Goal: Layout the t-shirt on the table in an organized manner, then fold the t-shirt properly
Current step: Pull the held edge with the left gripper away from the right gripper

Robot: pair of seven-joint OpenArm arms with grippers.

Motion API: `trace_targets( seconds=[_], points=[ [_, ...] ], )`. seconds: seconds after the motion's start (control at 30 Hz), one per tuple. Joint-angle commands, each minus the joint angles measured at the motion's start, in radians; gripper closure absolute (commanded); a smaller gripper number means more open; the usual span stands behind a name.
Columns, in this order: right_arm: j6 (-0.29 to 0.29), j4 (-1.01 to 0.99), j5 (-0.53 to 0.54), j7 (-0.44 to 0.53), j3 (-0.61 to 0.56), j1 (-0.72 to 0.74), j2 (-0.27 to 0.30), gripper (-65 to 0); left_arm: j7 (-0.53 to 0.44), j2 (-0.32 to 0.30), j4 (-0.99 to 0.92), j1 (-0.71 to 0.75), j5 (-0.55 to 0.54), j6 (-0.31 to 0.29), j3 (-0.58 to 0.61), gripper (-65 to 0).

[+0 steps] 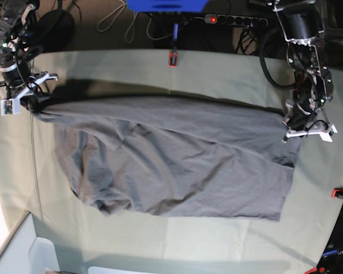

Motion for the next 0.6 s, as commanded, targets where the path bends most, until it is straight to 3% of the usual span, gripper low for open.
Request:
trace_targets(
  seconds=[0.0, 0.07, 0.33, 0.57],
  points=[
    [0.011, 0.017, 0.018, 0.024, 0.004, 0.003, 0.014, 0.0, -0.014, -0.018, 0.021, -0.016, -0.001, -0.007, -0.004, -9.4],
    [0.011, 0.017, 0.018, 0.024, 0.004, 0.003, 0.014, 0.0, -0.014, -0.020, 0.026, -0.014, -0.001, -0.007, -0.004, 0.0],
    [0.011, 0.017, 0.018, 0.024, 0.007, 0.003, 0.014, 0.0, -0.014, -0.007, 0.122, 0.058, -0.009, -0.007, -0.099, 0.0],
    [0.011, 0.019, 0.020, 0.024, 0.013, -0.001, 0.014, 0.0, -0.012, 0.042, 0.236, 0.159, -0.009, -0.007, -0.192, 0.0]
  ],
)
